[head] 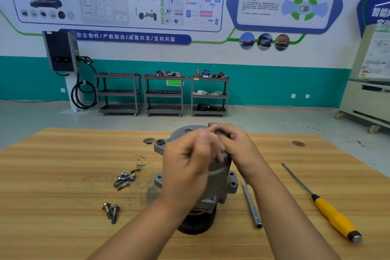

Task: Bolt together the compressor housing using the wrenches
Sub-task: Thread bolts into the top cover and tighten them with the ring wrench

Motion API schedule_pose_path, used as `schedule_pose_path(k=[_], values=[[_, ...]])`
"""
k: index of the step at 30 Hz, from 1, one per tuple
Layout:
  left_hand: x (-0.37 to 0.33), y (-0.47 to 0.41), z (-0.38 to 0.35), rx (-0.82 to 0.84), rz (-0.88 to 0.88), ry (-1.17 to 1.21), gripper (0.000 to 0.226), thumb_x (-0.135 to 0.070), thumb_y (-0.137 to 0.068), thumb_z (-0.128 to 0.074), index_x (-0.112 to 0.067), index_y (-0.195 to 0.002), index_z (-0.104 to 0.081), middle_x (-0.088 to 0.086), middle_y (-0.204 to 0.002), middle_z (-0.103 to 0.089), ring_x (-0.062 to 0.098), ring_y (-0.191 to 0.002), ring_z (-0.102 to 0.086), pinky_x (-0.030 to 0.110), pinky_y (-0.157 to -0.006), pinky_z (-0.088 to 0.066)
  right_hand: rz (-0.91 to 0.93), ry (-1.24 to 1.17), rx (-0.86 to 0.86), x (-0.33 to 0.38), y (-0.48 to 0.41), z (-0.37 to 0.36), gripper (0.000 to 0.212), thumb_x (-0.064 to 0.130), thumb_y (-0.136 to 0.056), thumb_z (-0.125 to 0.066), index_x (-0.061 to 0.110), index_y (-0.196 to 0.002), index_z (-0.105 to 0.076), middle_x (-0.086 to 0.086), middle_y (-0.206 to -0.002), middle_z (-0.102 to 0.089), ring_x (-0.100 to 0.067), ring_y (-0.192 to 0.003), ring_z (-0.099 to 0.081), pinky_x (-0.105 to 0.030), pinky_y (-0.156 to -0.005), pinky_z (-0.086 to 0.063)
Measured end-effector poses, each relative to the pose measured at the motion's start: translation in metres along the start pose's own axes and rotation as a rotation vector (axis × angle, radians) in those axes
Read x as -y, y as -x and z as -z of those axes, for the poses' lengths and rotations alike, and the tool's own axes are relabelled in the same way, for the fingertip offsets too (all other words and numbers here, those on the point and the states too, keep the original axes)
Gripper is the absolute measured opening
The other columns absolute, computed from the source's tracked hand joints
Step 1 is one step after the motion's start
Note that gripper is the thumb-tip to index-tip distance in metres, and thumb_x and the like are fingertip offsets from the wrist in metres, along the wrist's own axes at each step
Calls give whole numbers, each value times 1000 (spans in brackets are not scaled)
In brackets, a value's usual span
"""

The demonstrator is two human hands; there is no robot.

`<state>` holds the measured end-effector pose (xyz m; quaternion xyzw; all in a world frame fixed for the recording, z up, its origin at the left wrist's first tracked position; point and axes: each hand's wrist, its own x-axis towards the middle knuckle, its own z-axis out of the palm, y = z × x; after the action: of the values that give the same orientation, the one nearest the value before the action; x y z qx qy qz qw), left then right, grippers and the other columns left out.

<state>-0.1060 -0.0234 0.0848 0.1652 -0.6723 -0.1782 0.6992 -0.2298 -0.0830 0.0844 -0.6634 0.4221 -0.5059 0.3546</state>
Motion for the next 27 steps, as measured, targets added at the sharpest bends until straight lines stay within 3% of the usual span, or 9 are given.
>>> schedule_pose_path(k=[2,4,10,14,17,23,25,27], values=[[3,-3,9,-138,87,106,48,-37,-94,-28,-30,-53,-51,1,-50,-52,17,-57,-57,25,-86,-50,-4,-3,-9,-2,1,1,29,12,-92,-57,15,-121,-60,-5,-123,-59,-19,-114,-56,-31,-98,-46],[8,-14,17,-281,193,176,54,-40,-97,-25,-28,-50,-47,1,-43,-44,16,-51,-52,28,-80,-53,-16,-23,-41,-3,2,0,31,13,-89,-58,18,-120,-61,-4,-120,-61,-18,-111,-58,-37,-98,-47],[28,-58,36,-569,582,413,44,-32,-102,-28,-16,-62,-37,-4,-38,-27,13,-35,-32,29,-53,-54,-8,-41,-37,-4,1,-2,32,13,-88,-60,25,-118,-61,1,-120,-61,-11,-110,-58,-29,-94,-48],[46,-90,43,-553,852,434,31,-17,-98,-30,-14,-68,-37,-4,-37,-25,11,-30,-25,23,-44,-49,0,-28,-23,-6,0,-1,37,14,-87,-61,22,-123,-61,2,-122,-61,-12,-112,-57,-31,-96,-47],[59,-110,44,-459,1022,393,31,-19,-100,-29,-14,-71,-38,-4,-34,-27,9,-26,-27,20,-41,-48,1,-26,-5,-8,-1,1,39,15,-86,-62,25,-124,-60,5,-120,-61,-11,-111,-58,-32,-96,-48],[83,-137,25,-330,1184,153,31,-5,-98,-26,-8,-70,-39,-1,-31,-31,9,-20,-30,15,-33,-39,44,-74,46,-9,-2,3,34,21,-79,-67,38,-109,-60,11,-114,-63,-2,-101,-61,-19,-84,-49],[88,-141,16,-305,1188,72,29,-4,-97,-27,-7,-71,-40,-1,-28,-31,10,-19,-30,15,-31,-35,61,-95,53,-12,3,3,48,35,-68,-70,42,-114,-56,16,-120,-59,1,-104,-60,-19,-85,-50],[94,-143,9,-300,1204,72,29,-5,-97,-27,-9,-71,-39,-1,-26,-29,10,-19,-27,13,-30,-29,72,-180,47,-21,12,1,79,55,-54,-78,45,-126,-47,21,-131,-50,0,-114,-55,-24,-92,-50]])
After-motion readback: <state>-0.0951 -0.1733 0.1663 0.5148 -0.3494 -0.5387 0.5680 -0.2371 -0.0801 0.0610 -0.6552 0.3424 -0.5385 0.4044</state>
